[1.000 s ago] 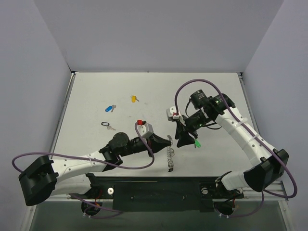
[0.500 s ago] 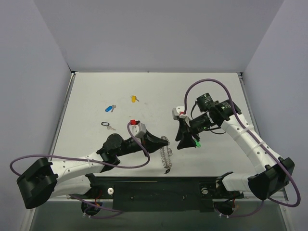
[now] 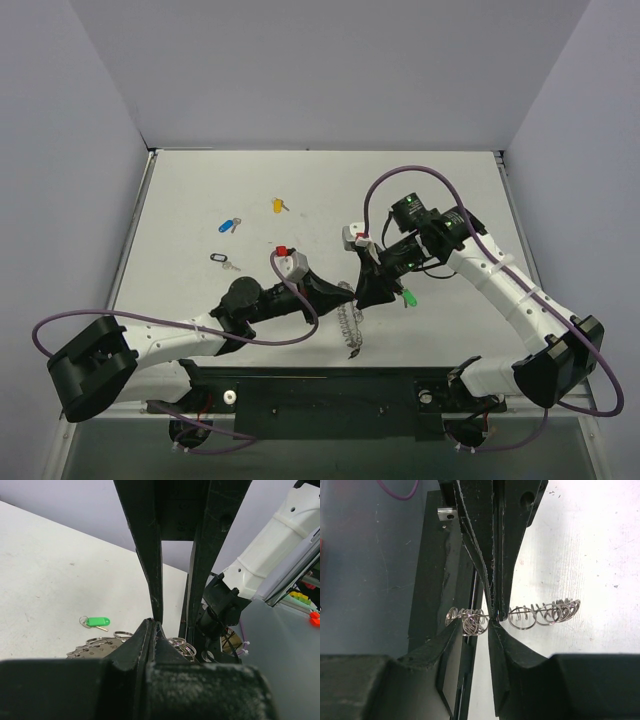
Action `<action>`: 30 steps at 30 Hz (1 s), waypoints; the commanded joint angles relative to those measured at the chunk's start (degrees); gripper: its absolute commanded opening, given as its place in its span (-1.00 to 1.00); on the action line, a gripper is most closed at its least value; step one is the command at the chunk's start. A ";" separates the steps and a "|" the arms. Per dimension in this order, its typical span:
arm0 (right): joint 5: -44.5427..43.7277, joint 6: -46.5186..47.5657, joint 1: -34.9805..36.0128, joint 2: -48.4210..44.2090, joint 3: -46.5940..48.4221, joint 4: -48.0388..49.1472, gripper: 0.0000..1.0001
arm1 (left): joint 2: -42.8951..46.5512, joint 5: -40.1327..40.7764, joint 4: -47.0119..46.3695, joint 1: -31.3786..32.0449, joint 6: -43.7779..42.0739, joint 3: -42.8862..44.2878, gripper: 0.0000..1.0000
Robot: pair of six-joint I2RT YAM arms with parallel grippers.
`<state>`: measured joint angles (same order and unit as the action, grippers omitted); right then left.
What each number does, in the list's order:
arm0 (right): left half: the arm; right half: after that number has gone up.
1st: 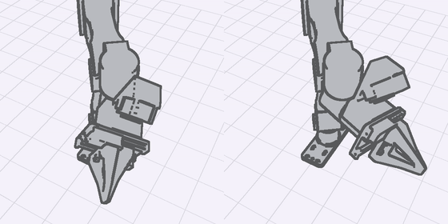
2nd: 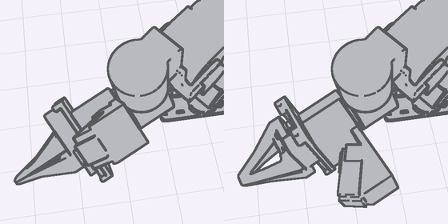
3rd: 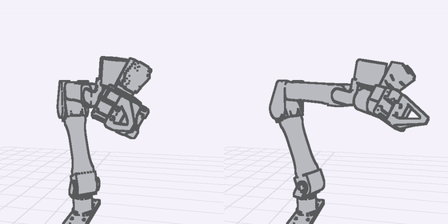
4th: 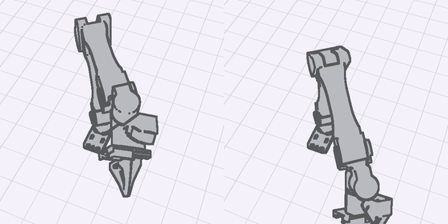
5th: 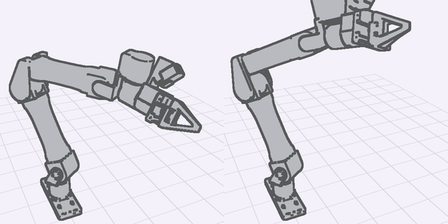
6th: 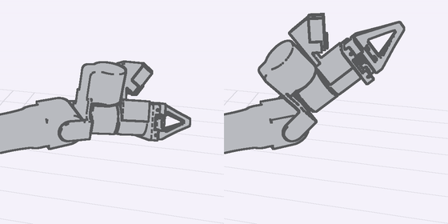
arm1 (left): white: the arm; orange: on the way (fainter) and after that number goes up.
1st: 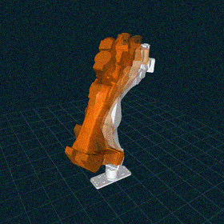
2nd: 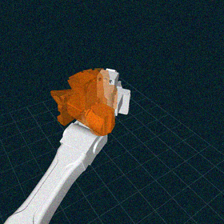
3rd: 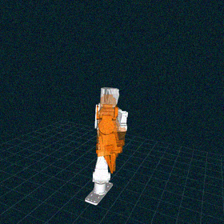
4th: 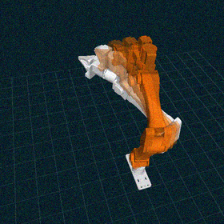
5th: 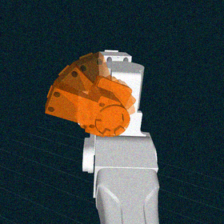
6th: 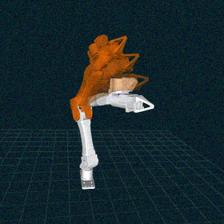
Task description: Put the keys on the keyring
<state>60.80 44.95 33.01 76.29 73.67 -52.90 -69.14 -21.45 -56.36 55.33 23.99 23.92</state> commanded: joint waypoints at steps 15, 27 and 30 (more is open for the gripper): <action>3.10 2.77 -3.92 -2.11 1.74 -3.17 -0.32 | 2.61 0.18 -6.22 -0.05 0.80 1.30 -1.00; -0.33 1.54 -1.12 1.84 3.59 -2.82 -0.35 | 2.17 0.01 -6.22 0.04 0.62 2.18 -1.00; -1.29 1.63 0.29 2.19 3.59 -2.82 -0.39 | 2.08 0.10 -6.74 0.04 0.62 2.09 -1.00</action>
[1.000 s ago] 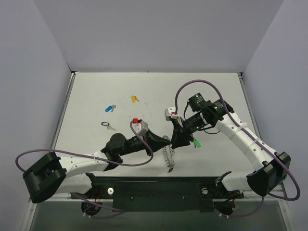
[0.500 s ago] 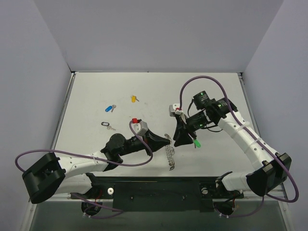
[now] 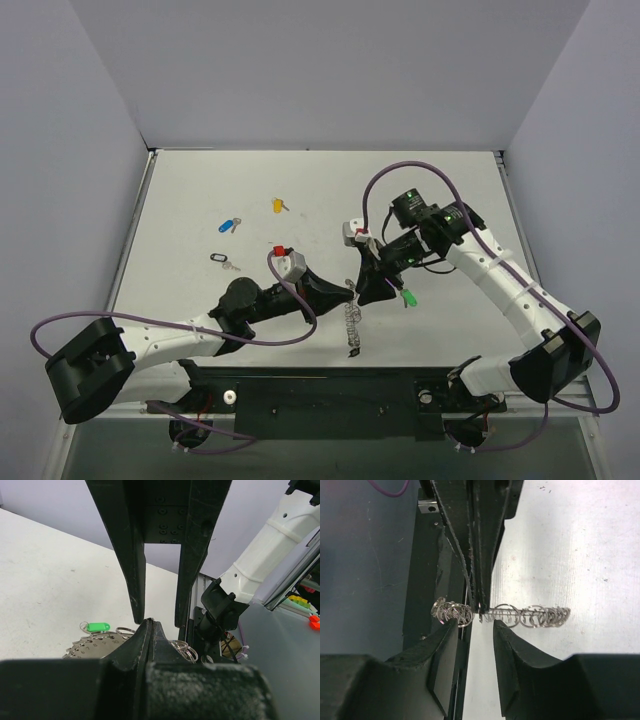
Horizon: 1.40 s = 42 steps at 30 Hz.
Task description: Put the keys on the keyring
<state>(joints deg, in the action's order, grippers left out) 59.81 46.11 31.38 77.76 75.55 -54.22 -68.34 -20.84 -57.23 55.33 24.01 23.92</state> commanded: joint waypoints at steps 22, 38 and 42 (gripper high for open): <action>0.74 -0.58 1.76 1.61 2.41 -1.95 -1.00 | 1.19 1.67 -6.84 0.04 2.18 1.13 -1.00; 0.92 -0.23 0.97 0.73 1.97 -1.86 -1.00 | 7.08 4.67 1.86 0.04 1.65 -1.25 -0.07; 1.10 -0.23 0.97 0.73 1.97 -2.03 -1.00 | 5.76 3.53 3.96 0.04 1.39 0.07 -0.06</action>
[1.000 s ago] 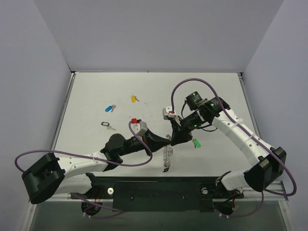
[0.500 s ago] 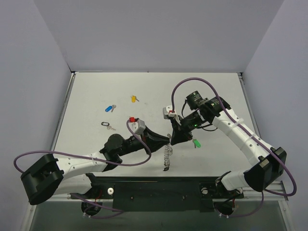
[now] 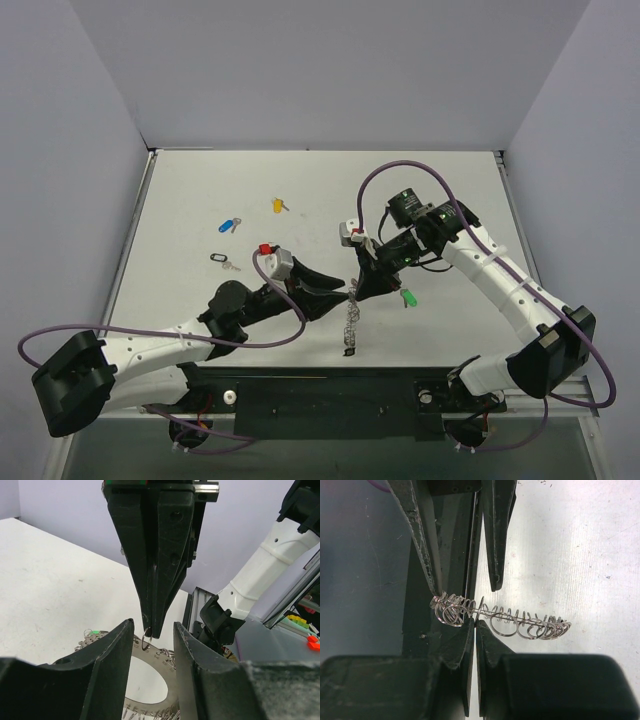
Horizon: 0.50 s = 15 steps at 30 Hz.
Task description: Put the keys on the keyring
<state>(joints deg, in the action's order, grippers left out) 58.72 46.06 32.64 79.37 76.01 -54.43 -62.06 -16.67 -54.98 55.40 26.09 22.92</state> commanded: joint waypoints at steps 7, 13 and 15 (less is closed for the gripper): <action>2.45 0.08 -0.30 -1.24 0.99 -1.73 -1.00 | -2.97 -1.61 1.46 -0.03 -1.12 1.78 -0.06; 2.98 0.17 -0.21 -1.06 0.90 -1.73 -1.00 | -4.21 -2.23 0.23 -0.03 -0.42 1.52 -0.12; 3.07 0.17 -0.30 -1.06 0.90 -1.64 -1.00 | -4.73 -2.49 -0.21 -0.03 -0.25 1.78 -0.15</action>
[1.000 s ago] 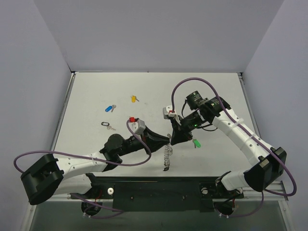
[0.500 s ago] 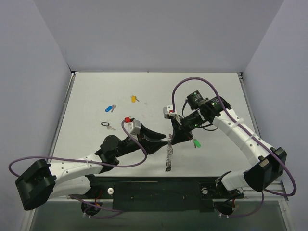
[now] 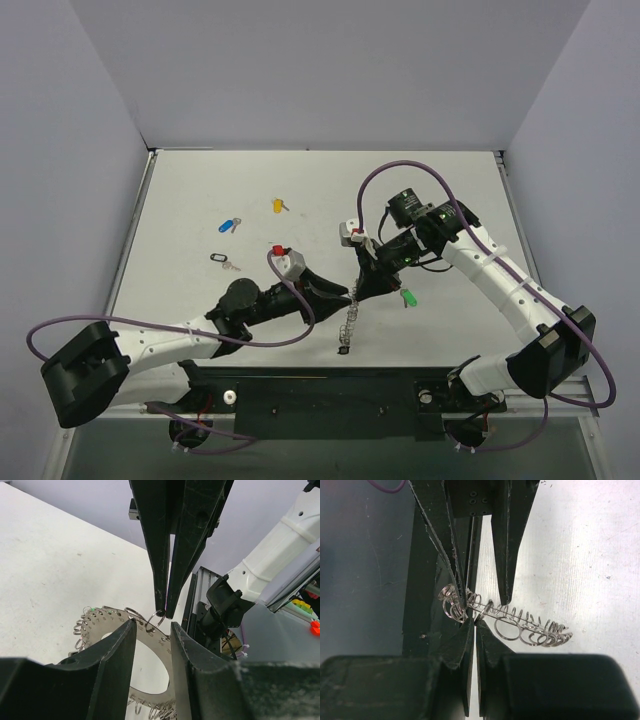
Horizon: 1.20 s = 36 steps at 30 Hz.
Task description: Put the keys on the keyring
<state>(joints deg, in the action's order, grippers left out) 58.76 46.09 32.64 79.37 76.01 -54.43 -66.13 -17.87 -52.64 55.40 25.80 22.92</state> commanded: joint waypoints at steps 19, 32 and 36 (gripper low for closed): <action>-1.54 0.58 -0.30 -1.33 0.46 -1.64 -1.00 | 0.47 -0.59 -0.54 -0.03 -2.42 3.01 -1.00; 0.65 0.58 -0.56 0.17 2.83 -3.57 -0.58 | 5.22 -1.29 18.54 0.06 -4.36 8.02 -1.00; 1.53 0.67 -0.48 0.52 2.30 -3.40 -0.45 | 5.22 -1.21 17.05 0.06 -3.57 7.41 -1.00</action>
<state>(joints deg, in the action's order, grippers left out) 57.49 46.37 32.29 79.40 76.86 -55.40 -62.15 -18.68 -33.12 55.44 22.06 27.97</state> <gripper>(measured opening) 0.245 0.015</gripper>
